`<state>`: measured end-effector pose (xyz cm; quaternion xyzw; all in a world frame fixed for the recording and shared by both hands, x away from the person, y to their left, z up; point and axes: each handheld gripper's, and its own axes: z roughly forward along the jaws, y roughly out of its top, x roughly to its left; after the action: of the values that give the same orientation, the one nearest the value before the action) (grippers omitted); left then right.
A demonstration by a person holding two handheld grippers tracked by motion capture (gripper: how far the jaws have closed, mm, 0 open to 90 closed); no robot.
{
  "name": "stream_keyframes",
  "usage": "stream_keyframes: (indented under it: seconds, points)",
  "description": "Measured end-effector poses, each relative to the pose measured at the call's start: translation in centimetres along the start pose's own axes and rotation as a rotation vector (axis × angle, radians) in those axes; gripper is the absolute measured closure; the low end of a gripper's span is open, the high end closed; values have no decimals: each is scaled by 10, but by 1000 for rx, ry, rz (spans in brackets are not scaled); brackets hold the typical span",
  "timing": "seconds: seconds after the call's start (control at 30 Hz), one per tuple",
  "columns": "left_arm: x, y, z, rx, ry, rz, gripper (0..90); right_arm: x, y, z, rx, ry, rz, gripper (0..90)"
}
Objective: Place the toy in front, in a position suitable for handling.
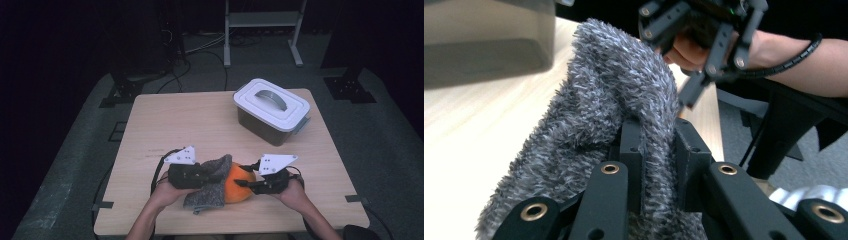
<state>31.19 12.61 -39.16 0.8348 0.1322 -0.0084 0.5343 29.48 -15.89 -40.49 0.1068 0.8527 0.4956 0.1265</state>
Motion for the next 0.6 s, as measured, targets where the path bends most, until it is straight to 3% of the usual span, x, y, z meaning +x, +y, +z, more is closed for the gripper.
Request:
stream_keyframes:
  seconds: [0.2,0.23,0.3,0.4,0.47,0.6]
  points:
    - [10,-12,0,27,5,-38,778,-2,-6,2,33,18,-28,555]
    - [13,-15,-2,42,30,-43,777,-6,-9,-1,37,35,-12,550]
    - [17,-21,-5,53,42,-64,777,-10,-12,-4,47,44,15,533]
    - [19,-25,-4,52,21,-79,776,-18,-15,-6,51,89,91,403]
    - [17,-23,-2,58,7,-63,776,-20,-13,-7,52,79,116,297]
    - [11,-20,3,72,-41,-39,777,-22,-12,-5,57,88,157,225]
